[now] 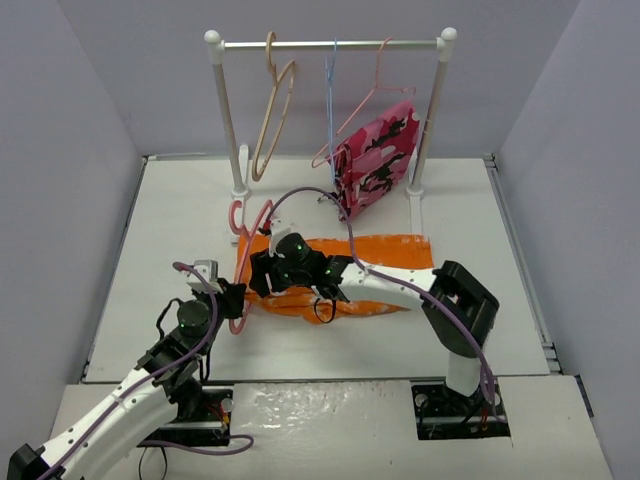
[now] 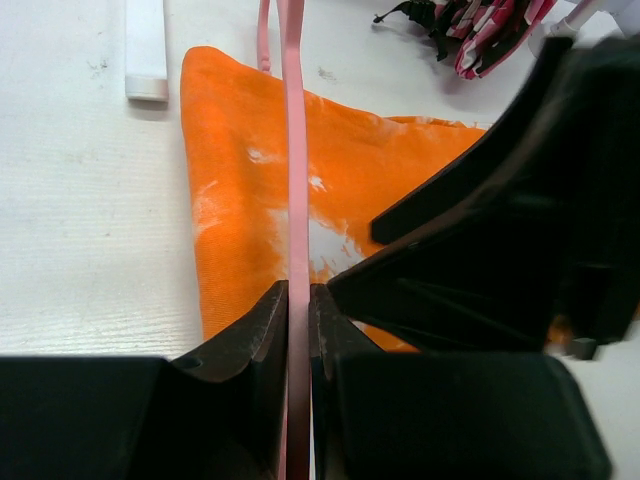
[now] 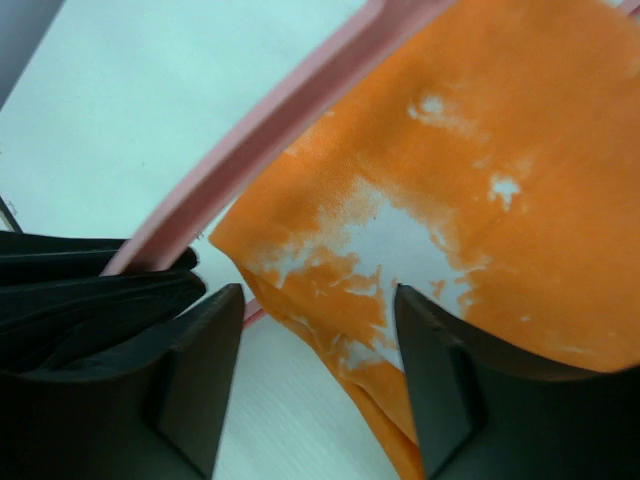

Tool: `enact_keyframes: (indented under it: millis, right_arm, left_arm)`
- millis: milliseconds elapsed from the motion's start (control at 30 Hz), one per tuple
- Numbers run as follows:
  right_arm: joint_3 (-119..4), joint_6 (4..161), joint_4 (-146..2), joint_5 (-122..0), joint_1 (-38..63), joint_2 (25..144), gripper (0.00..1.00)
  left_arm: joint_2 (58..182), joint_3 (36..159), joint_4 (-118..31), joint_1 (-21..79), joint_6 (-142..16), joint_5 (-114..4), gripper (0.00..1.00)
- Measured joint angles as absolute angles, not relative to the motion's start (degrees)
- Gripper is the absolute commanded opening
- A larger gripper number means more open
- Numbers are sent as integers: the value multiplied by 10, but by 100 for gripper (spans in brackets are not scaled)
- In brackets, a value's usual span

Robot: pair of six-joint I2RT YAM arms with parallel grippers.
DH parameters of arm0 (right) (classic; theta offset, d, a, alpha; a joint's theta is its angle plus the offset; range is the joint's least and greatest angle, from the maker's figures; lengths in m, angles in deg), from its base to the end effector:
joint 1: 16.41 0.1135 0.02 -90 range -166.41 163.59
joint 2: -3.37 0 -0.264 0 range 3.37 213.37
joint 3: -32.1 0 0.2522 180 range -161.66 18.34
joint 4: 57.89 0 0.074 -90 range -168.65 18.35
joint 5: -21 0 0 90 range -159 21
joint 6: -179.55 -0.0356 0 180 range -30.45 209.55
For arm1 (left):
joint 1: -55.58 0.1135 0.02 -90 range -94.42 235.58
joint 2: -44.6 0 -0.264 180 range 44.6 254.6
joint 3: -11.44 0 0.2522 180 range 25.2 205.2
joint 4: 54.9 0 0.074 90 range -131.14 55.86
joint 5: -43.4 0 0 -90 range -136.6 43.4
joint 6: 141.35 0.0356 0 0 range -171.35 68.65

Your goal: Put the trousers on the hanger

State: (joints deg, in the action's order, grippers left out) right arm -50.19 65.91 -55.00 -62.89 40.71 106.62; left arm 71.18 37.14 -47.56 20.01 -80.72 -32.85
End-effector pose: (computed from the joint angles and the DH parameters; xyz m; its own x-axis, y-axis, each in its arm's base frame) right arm 0.2248 0.3548 0.2463 -0.5111 -0.0563 -0.8577 -0.7478 0.5211 0.4115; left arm 0.1217 -0.0766 0.2122 -0.2846 -0.3821 -0.8792 0.2686 0.8486 -0.4558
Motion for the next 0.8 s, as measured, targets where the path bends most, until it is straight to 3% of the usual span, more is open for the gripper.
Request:
enact_keyframes:
  millis: [200,400,533,800]
  right_arm:
    - [-518,658,-560,-667,407,984,69]
    - [-535,691,-514,-667,407,1003,77]
    - [-536,740,-481,-637,405,1038,67]
    - [-542,805,-444,-531,347,1078,70]
  left_arm:
    - [712,371,-479,200,-805,-331,0]
    - [717,371,-483,200,-803,-334,0]
    - [718,371,-484,200,-803,-336,0]
    - [715,371,-485,200,-803,-337,0]
